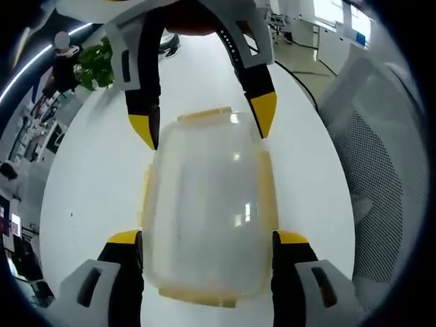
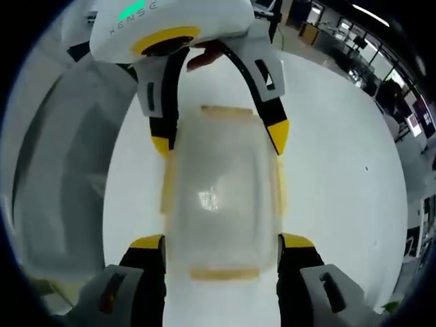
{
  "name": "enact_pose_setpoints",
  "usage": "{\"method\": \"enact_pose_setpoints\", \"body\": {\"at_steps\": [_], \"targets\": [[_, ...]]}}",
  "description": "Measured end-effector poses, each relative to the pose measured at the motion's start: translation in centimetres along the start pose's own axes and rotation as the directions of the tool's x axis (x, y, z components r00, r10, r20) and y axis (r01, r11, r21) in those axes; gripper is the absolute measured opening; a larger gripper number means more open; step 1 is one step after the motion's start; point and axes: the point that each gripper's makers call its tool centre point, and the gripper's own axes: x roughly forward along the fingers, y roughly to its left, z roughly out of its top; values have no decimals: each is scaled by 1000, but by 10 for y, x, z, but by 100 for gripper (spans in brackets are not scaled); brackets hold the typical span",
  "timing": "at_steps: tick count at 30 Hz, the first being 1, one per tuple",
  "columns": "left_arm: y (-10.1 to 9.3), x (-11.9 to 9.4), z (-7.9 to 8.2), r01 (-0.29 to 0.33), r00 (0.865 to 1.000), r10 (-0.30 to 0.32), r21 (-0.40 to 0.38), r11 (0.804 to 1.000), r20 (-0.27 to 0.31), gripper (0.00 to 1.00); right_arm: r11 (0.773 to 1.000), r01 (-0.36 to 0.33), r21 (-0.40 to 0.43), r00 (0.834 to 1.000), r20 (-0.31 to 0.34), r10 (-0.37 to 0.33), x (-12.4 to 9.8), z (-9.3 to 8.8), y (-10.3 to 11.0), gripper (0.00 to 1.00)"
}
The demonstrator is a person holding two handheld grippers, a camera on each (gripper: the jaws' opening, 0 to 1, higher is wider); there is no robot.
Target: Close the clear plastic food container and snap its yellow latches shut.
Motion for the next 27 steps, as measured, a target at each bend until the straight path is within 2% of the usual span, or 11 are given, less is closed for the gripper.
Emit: {"method": "enact_pose_setpoints", "body": {"at_steps": [27], "targets": [[-13, -25, -45, -7, 1000, 7, 2, 1000, -14, 77, 1000, 8, -3, 1000, 10, -8, 18, 49, 13, 66]]}}
